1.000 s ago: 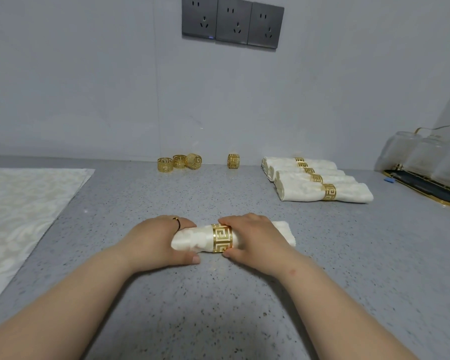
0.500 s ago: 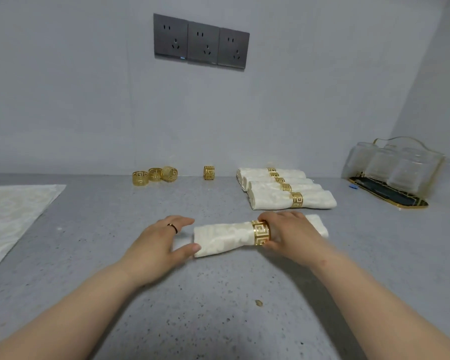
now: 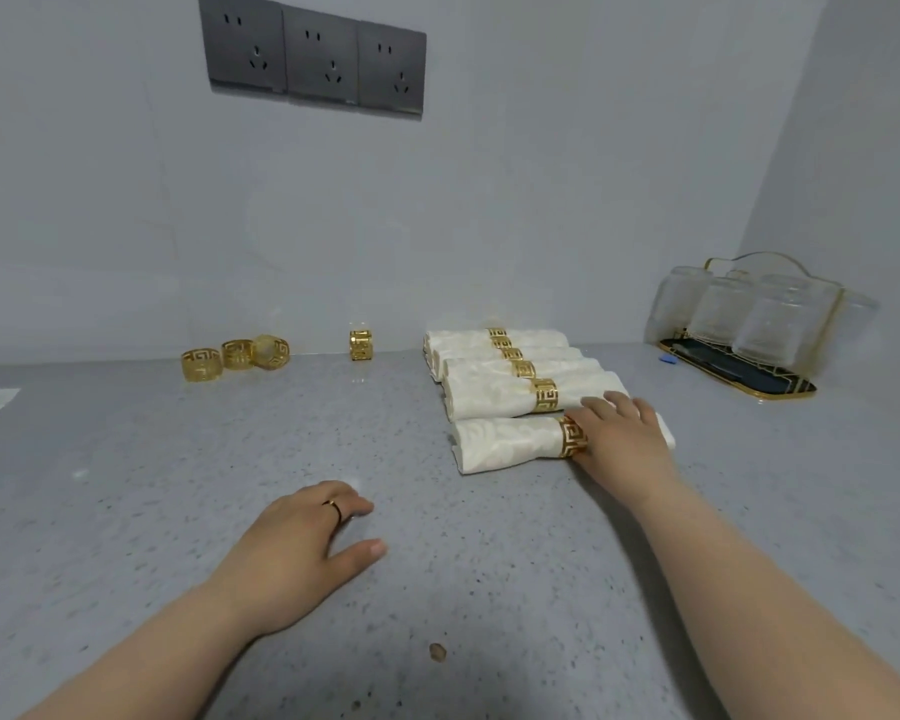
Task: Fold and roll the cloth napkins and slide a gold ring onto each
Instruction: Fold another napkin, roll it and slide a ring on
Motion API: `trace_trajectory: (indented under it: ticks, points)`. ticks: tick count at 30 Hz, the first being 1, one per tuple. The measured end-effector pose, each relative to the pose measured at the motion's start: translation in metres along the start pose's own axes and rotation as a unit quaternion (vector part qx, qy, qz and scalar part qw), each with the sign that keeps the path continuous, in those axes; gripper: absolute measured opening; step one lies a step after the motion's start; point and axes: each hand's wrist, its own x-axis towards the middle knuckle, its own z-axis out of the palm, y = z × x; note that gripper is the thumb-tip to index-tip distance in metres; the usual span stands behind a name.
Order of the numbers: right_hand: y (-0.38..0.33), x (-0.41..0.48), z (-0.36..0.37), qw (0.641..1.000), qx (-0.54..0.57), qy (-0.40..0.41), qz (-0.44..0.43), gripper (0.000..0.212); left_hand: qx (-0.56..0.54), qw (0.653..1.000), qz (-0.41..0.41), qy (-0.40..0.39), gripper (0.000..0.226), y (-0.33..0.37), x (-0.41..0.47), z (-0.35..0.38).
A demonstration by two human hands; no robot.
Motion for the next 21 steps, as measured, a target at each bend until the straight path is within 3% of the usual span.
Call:
trace_trajectory:
  ticks: [8, 21]
  points:
    - [-0.001, 0.030, 0.012, 0.999, -0.035, 0.014, 0.022, 0.043, -0.006, 1.000, -0.002, 0.005, 0.128, 0.001, 0.001, 0.000]
    - [-0.004, 0.058, 0.025, 0.999, 0.036, -0.004, 0.018, 0.047, 0.005, 1.000, 0.000, -0.005, 0.123, -0.002, 0.002, 0.001]
